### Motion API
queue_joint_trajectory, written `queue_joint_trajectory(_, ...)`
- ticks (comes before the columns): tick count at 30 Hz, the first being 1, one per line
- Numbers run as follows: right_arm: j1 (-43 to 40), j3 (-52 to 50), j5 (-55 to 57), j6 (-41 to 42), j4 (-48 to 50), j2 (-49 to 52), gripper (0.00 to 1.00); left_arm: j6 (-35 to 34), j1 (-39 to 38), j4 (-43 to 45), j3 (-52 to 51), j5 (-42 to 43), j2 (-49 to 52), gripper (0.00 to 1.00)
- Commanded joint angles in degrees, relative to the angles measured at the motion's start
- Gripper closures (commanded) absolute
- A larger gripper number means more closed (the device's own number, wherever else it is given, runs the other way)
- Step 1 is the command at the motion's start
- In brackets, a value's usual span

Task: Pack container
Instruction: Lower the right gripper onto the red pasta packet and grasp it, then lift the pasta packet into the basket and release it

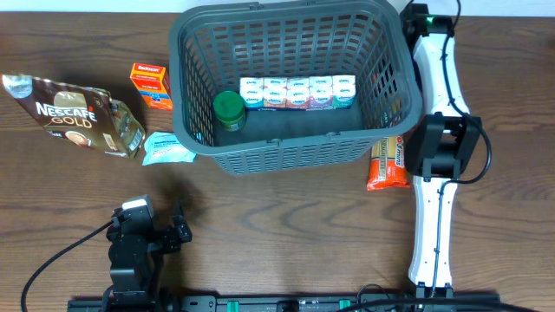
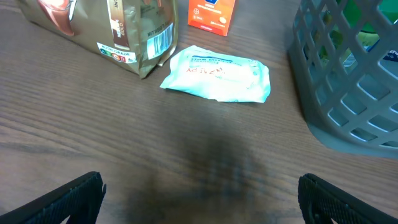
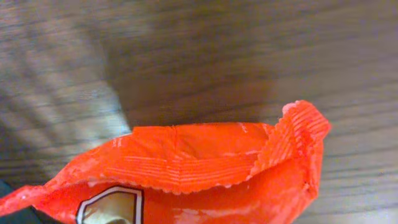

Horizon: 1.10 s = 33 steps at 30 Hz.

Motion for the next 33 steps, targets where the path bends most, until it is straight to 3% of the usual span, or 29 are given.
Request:
queue_joint_trajectory(1,-3.7,-1.1,1.5,0.3,-0.1,-3.7,0.99,1.0,0.3,0.1,-0.7,-0.1,-0.3,0.02)
queue_joint_trajectory(10,-8.4,-1.1,1.5,0.2,2.0,-14.2,0.99,1.0,0.3,0.1,-0.7,-0.1,-0.3,0.01)
queue_joint_trajectory(23,-8.0,-1.1,0.7,-1.1,11.0,-39.1,0.99,1.0,0.3,0.1,-0.7,-0.1,-0.3,0.01)
queue_joint_trajectory(33,-3.0,-1.1,-12.3,-5.8,24.7,-55.4,0.99,1.0,0.3,0.1,-0.7,-0.1,-0.3,0.01)
